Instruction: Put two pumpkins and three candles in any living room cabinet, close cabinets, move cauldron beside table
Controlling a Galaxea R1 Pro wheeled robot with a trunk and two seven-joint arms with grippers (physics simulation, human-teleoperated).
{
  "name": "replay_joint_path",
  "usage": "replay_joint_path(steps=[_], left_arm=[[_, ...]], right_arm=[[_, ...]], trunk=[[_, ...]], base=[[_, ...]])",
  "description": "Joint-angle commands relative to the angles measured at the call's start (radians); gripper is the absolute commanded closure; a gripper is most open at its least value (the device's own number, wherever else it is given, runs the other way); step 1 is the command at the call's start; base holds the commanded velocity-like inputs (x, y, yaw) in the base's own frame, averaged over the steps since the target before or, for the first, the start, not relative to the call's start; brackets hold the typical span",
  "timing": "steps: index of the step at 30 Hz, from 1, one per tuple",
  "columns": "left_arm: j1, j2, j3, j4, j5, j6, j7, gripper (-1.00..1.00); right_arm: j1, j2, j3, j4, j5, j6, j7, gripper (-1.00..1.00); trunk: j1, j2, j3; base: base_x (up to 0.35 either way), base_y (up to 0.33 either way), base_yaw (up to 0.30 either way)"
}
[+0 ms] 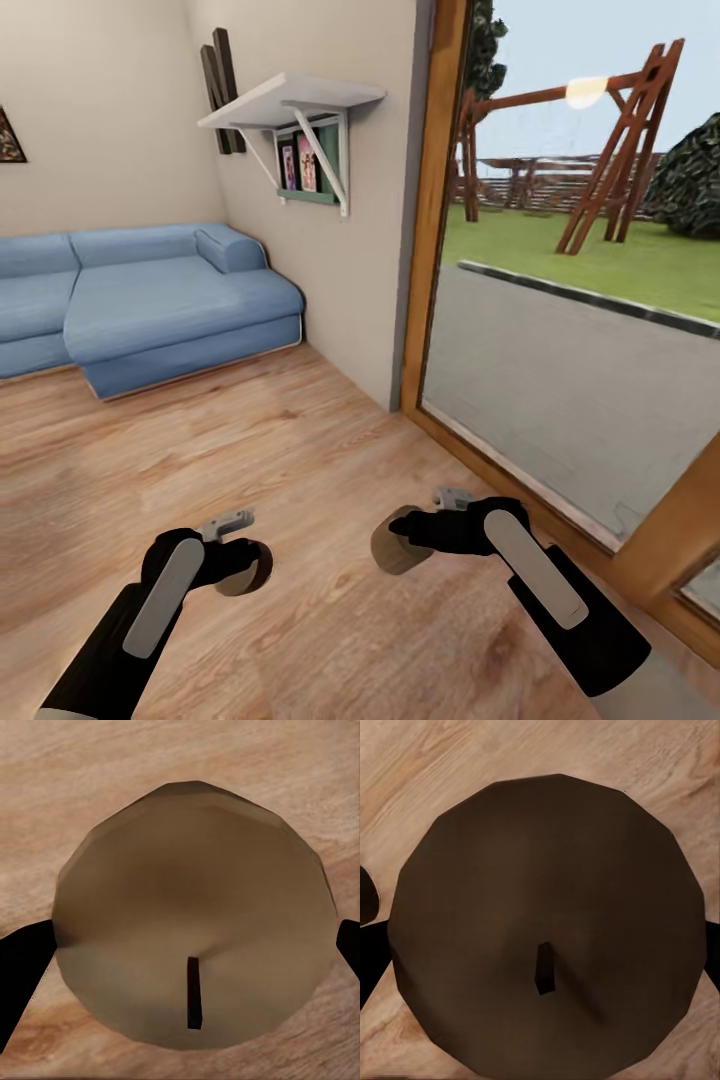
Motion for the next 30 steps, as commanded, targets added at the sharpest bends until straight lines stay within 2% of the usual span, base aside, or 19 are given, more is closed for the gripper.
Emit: replay_joint_path(steps=[1,30], left_arm=[[-0.001,0.001,-0.002,-0.001,0.009,0.001,0.011,1.0],[-0.001,0.001,-0.003,-0.001,0.009,0.001,0.011,1.0]], right_arm=[[-0.001,-0.001,0.001,-0.002,-0.011,-0.002,-0.01,1.0],[-0.001,0.001,0.003,0.0,-0.009,-0.003,-0.011,1.0]], trunk=[[0.0,0.0,-0.001],[0.0,0.0,-0.001]], base=[[0.0,0.0,0.287],[0.0,0.0,0.287]])
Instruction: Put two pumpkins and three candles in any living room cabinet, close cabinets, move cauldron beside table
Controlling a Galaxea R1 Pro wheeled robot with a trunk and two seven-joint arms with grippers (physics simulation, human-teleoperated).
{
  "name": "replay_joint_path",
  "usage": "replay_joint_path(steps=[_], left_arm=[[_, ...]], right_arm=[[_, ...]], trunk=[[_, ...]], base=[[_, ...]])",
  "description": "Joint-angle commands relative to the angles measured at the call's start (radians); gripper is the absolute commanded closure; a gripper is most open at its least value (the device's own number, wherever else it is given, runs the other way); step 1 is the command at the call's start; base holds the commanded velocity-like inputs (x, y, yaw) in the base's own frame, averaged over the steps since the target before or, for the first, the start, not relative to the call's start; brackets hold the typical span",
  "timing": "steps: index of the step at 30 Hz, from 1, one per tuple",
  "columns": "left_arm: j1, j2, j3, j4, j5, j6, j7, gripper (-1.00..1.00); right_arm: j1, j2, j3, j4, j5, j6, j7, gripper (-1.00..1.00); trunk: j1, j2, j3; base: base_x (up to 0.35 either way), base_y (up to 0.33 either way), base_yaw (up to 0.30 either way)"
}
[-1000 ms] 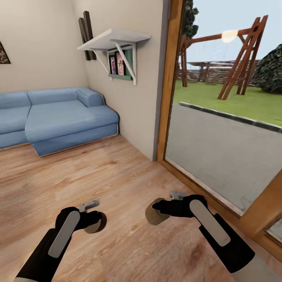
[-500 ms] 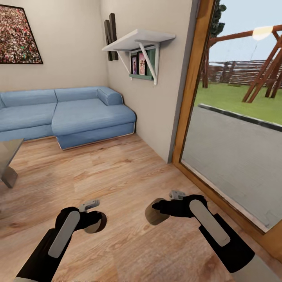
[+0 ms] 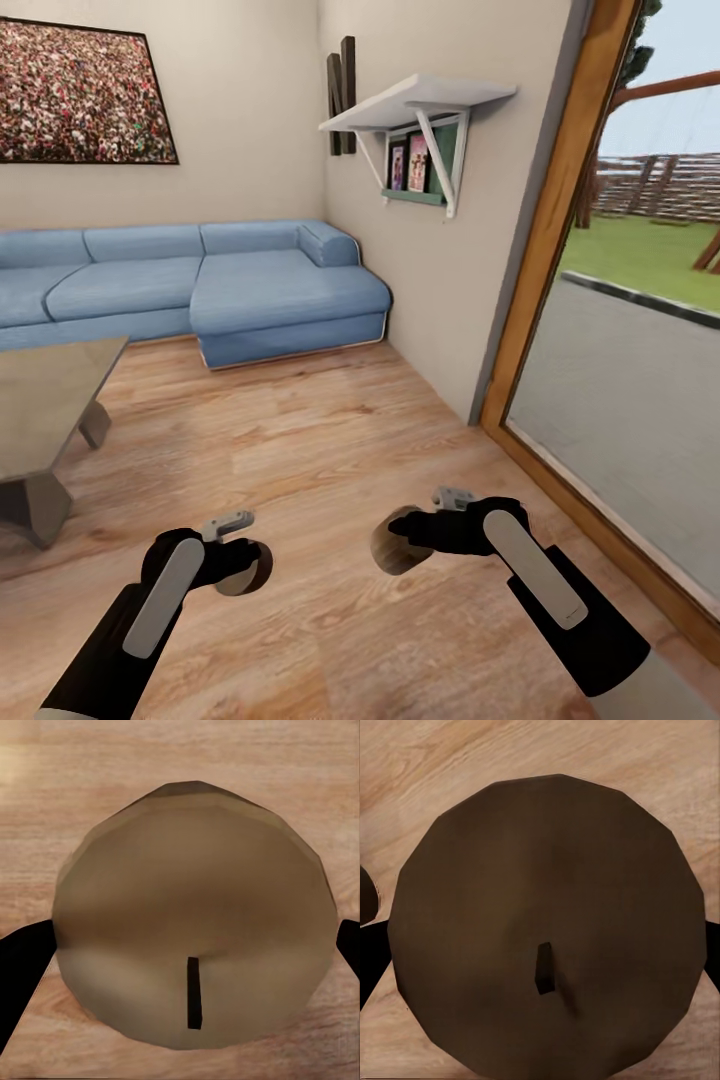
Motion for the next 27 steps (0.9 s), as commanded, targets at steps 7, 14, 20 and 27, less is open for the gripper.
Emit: replay_joint_path(steps=[7,14,20,27], left_arm=[[-0.001,0.001,-0.002,0.0,0.009,0.0,0.011,1.0],[-0.001,0.001,-0.002,-0.001,0.009,0.0,0.011,1.0],[-0.001,0.001,-0.002,0.0,0.009,0.0,0.011,1.0],[-0.001,0.001,-0.002,0.001,0.009,0.0,0.011,1.0]], right_arm=[[-0.001,-0.001,0.001,-0.001,-0.011,-0.002,-0.011,1.0],[-0.001,-0.001,0.001,0.002,-0.011,-0.001,-0.011,1.0],[-0.001,-0.001,0.001,0.007,-0.011,-0.002,-0.011,1.0],[-0.001,-0.001,0.001,0.007,-0.011,-0.002,-0.011,1.0]], trunk=[[0.0,0.0,-0.001],[0.0,0.0,-0.001],[0.0,0.0,-0.001],[0.0,0.0,-0.001]], base=[[0.0,0.0,0.287],[0.0,0.0,0.287],[0.0,0.0,0.287],[0.0,0.0,0.287]])
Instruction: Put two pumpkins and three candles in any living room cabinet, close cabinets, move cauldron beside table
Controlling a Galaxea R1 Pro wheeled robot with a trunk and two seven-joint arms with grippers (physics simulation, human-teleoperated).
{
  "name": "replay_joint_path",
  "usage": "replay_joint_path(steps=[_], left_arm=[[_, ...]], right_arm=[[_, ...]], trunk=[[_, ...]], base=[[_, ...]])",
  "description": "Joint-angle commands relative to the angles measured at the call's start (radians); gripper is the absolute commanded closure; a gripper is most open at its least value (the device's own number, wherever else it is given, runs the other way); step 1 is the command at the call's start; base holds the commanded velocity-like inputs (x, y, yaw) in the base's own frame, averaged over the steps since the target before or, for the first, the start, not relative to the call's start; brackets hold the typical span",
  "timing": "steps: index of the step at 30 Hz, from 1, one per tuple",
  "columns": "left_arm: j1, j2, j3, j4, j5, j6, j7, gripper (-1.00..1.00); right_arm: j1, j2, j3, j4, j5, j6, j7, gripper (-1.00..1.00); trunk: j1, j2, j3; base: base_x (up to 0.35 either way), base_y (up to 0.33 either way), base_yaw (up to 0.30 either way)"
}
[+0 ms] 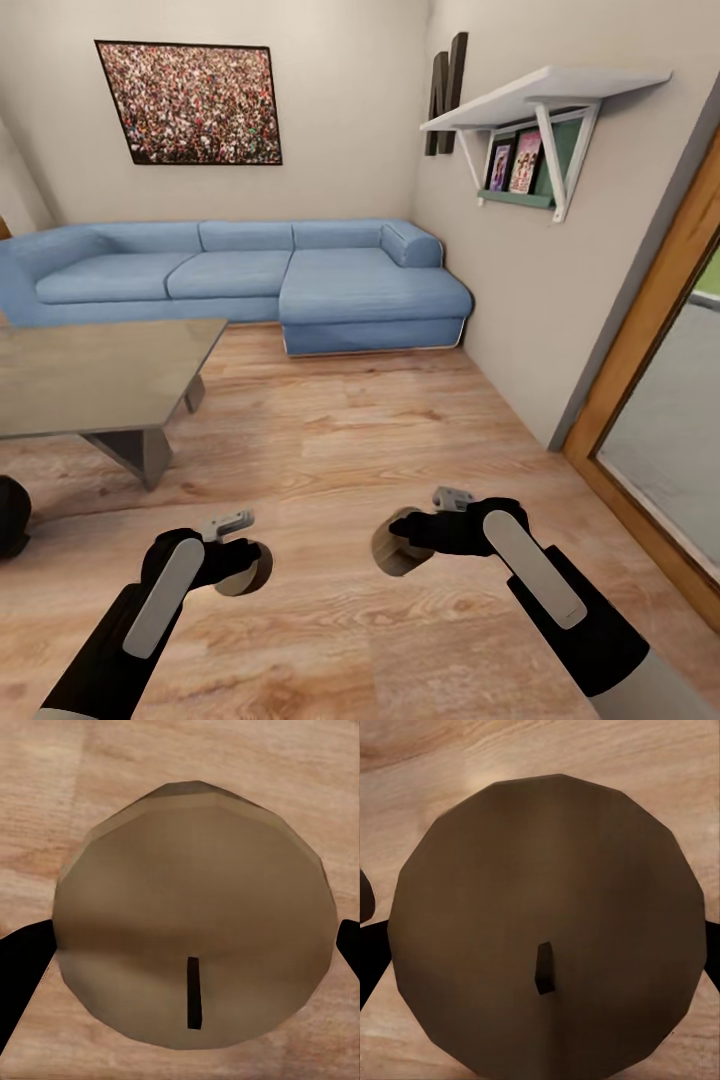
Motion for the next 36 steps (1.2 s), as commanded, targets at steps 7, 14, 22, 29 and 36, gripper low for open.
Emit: replay_joint_path(steps=[7,14,22,29,36], left_arm=[[-0.001,0.001,-0.003,0.003,0.009,0.0,0.011,1.0],[-0.001,-0.002,-0.003,0.005,0.009,0.0,0.011,1.0],[-0.001,-0.002,-0.004,0.006,0.009,0.0,0.012,1.0],[-0.001,-0.002,-0.003,0.006,0.009,0.0,0.012,1.0],[-0.001,-0.002,-0.004,0.006,0.009,0.0,0.012,1.0]], right_arm=[[-0.001,-0.001,0.002,-0.002,-0.011,-0.002,-0.01,1.0],[-0.001,0.0,0.003,-0.002,-0.011,-0.002,-0.01,1.0],[-0.001,0.001,0.003,-0.002,-0.011,-0.002,-0.01,1.0],[-0.001,0.001,0.003,0.0,-0.011,-0.002,-0.009,1.0],[-0.001,0.001,0.003,0.007,-0.011,-0.002,-0.006,1.0]], trunk=[[0.0,0.0,-0.001],[0.0,0.0,-0.001],[0.0,0.0,-0.001],[0.0,0.0,-0.001],[0.0,0.0,-0.001]], base=[[0.0,0.0,0.287],[0.0,0.0,0.287],[0.0,0.0,0.287],[0.0,0.0,0.287],[0.0,0.0,0.287]])
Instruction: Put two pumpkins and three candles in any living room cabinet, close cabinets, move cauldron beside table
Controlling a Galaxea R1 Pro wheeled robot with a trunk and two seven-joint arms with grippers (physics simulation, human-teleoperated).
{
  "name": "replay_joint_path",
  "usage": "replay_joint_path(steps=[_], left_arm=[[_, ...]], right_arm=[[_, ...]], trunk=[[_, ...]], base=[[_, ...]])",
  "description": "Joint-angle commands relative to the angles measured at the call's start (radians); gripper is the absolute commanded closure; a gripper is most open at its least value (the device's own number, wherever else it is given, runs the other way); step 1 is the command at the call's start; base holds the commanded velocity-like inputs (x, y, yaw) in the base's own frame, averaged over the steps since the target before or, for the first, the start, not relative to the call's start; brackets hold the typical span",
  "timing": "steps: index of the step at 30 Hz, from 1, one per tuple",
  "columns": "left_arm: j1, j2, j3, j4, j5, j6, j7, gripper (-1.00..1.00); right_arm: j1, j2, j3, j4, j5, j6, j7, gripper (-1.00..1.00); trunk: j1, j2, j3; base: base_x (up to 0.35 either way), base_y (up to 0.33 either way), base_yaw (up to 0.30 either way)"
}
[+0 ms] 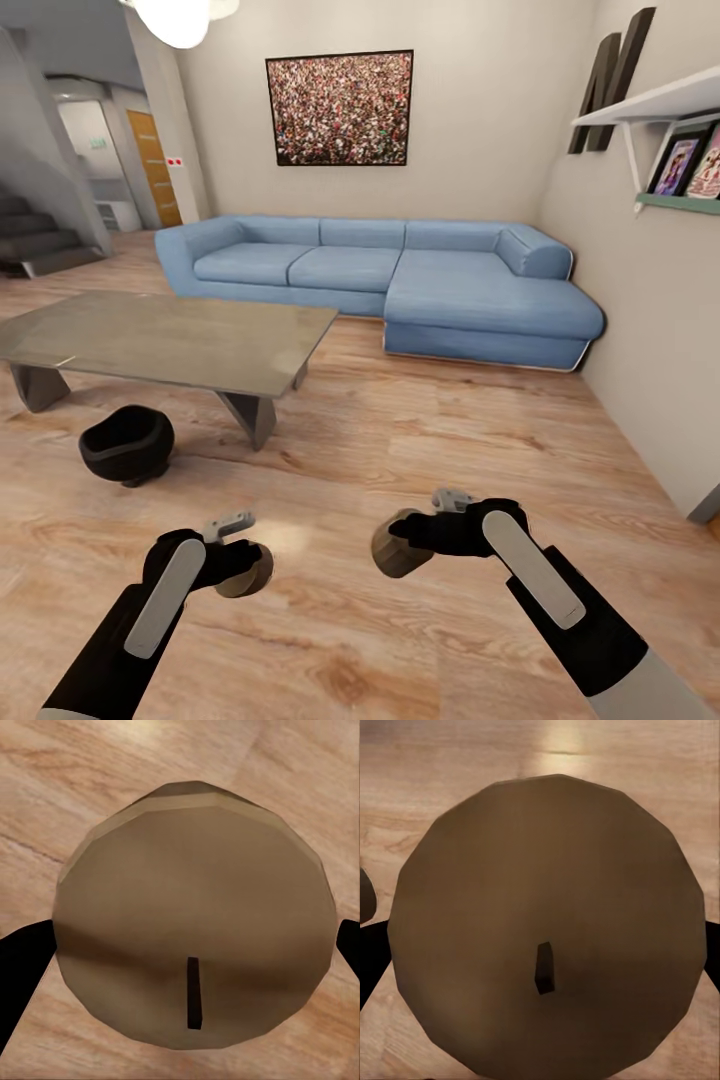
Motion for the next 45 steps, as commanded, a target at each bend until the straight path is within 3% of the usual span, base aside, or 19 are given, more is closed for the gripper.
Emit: replay_joint_path(steps=[1,12,45], left_arm=[[-0.001,0.001,-0.002,-0.001,0.009,0.001,0.011,1.0],[-0.001,0.001,-0.001,-0.001,0.009,0.001,0.011,1.0],[-0.001,0.002,0.002,-0.001,0.009,0.001,0.011,1.0]], right_arm=[[-0.001,-0.001,0.001,-0.001,-0.011,-0.002,-0.01,1.0],[-0.001,0.039,0.0,0.011,-0.001,0.0,-0.017,1.0],[-0.001,0.04,-0.002,0.013,0.0,0.0,-0.014,1.0]], trunk=[[0.0,0.0,-0.001],[0.0,0.0,-0.001],[0.0,0.0,-0.001]], base=[[0.0,0.0,0.287],[0.0,0.0,0.287],[0.0,0.0,0.287]])
